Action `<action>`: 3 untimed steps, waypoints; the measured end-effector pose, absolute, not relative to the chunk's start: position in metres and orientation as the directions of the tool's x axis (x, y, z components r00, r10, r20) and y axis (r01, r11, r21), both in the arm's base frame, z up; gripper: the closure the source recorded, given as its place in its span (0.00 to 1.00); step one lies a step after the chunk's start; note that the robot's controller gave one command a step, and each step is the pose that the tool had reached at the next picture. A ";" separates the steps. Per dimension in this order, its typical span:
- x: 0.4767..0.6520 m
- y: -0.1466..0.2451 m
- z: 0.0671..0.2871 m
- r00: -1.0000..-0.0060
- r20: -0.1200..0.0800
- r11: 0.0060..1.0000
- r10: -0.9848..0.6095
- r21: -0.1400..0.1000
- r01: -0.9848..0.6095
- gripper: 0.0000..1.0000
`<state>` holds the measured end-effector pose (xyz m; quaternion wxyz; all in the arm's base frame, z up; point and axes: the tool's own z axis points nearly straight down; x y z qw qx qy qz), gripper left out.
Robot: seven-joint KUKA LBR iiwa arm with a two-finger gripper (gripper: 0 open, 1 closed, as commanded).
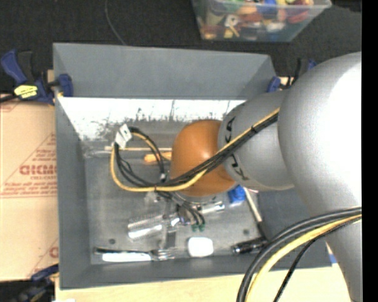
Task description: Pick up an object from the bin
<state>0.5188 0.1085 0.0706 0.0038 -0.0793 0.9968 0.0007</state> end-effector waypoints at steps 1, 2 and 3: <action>0.518 0.112 0.071 -0.989 -0.008 0.989 -0.147 0.002 -0.147 0.00; 0.520 0.109 0.071 -0.988 -0.010 0.988 -0.154 0.002 -0.154 1.00; 0.520 0.109 0.072 -0.988 -0.011 0.988 -0.153 0.002 -0.154 1.00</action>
Offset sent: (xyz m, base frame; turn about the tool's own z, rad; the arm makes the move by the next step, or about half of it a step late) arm -0.0001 0.0005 0.0000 0.0011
